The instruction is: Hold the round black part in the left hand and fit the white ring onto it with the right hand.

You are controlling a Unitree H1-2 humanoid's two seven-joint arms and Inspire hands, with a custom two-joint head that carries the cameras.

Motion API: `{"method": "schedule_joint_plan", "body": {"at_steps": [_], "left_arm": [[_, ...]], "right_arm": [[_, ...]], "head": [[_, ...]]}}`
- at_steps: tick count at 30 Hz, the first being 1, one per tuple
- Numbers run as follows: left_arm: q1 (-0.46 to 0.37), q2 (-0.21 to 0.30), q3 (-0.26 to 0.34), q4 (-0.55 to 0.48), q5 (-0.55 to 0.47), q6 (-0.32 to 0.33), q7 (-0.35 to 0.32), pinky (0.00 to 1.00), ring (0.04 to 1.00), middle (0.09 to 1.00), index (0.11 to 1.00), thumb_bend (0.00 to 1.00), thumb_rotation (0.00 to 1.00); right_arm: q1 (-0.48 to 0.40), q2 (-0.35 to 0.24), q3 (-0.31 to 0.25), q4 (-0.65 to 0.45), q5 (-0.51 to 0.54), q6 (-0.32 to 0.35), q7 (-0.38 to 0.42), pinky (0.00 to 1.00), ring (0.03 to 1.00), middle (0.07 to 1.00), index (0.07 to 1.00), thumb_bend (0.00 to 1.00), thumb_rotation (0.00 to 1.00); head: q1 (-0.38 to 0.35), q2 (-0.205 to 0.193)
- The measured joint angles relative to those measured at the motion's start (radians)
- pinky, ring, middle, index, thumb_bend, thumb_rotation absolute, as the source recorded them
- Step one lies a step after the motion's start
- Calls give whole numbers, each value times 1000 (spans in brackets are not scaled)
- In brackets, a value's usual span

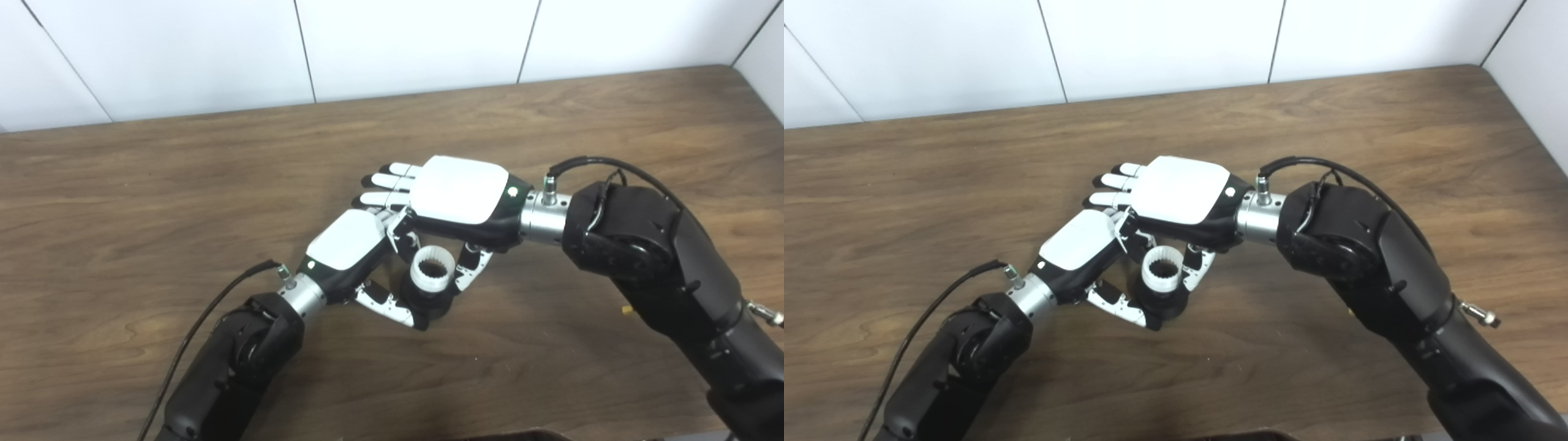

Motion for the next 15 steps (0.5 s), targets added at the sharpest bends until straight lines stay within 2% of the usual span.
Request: {"method": "schedule_joint_plan", "body": {"at_steps": [15], "left_arm": [[0,-8,-3,1,7,-1,2,1000,970,954,476,515,51]], "right_arm": [[8,0,-3,0,5,-1,0,1000,1000,955,482,513,129]], "head": [[14,11]]}}
